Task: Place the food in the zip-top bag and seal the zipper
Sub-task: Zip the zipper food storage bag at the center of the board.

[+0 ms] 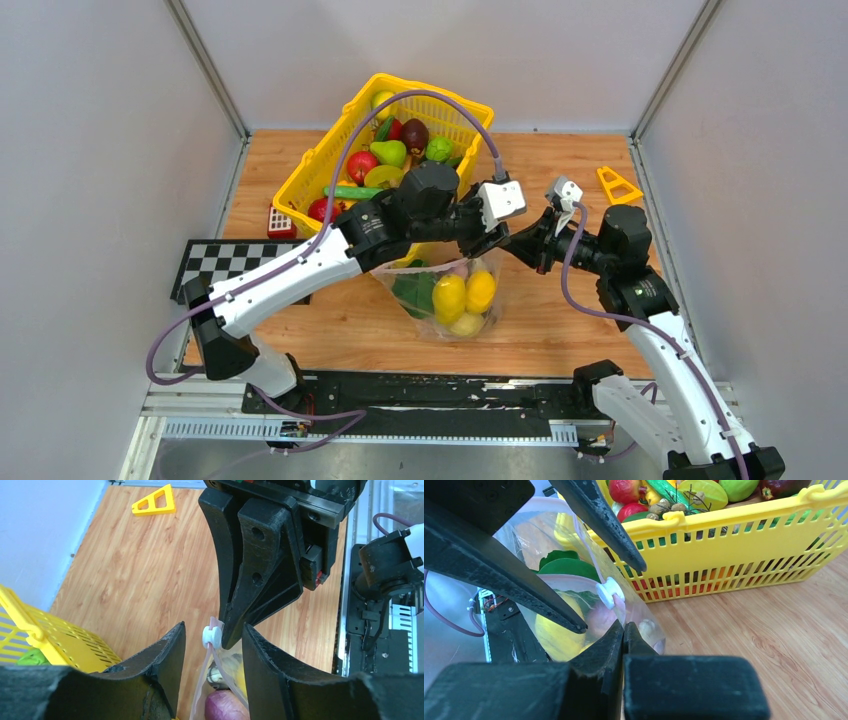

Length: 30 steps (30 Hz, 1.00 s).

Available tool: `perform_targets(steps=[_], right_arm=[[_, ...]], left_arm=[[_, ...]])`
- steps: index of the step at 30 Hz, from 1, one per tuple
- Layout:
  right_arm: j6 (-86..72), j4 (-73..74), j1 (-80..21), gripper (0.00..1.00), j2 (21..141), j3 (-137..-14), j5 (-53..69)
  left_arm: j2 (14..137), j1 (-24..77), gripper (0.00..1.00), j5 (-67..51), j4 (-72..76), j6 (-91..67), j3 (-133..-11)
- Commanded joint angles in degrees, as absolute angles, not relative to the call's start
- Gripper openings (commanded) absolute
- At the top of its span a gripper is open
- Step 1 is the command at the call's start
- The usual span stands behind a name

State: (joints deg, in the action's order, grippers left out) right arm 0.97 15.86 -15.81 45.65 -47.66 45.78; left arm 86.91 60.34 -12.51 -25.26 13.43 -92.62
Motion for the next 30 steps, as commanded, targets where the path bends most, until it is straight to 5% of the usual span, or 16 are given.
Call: perform_targets(steps=[1,6,11,17,23,30], right_arm=[[1.31,13.87,-15.67,0.0,45.12,-48.43,47.37],[1.58,14.02,-15.64,0.0,44.98,-48.34,47.66],[1.66,14.21,-15.62,0.0,45.08,-48.35,47.25],[1.99,14.68,-15.65,0.0,44.97,-48.51,47.16],[1.77,14.45,-15.65,0.0,45.33,-48.51,47.19],[1.54,14.3,-15.64,0.0,45.33,-48.26,46.53]], left_arm=[[87.97,60.36,0.53,-10.72,-24.06,15.09,-93.73],[89.27,60.37,0.53,-10.1,-25.96,16.0,-95.14],[87.89,60.36,0.39,-12.88,-24.77,15.33,-93.96],[85.82,60.26,0.4,-13.55,-23.43,14.86,-92.31],[84.86,60.28,0.3,-13.36,-21.77,13.96,-91.22],[84.37,60.24,0.07,-12.33,-22.01,13.75,-90.18]])
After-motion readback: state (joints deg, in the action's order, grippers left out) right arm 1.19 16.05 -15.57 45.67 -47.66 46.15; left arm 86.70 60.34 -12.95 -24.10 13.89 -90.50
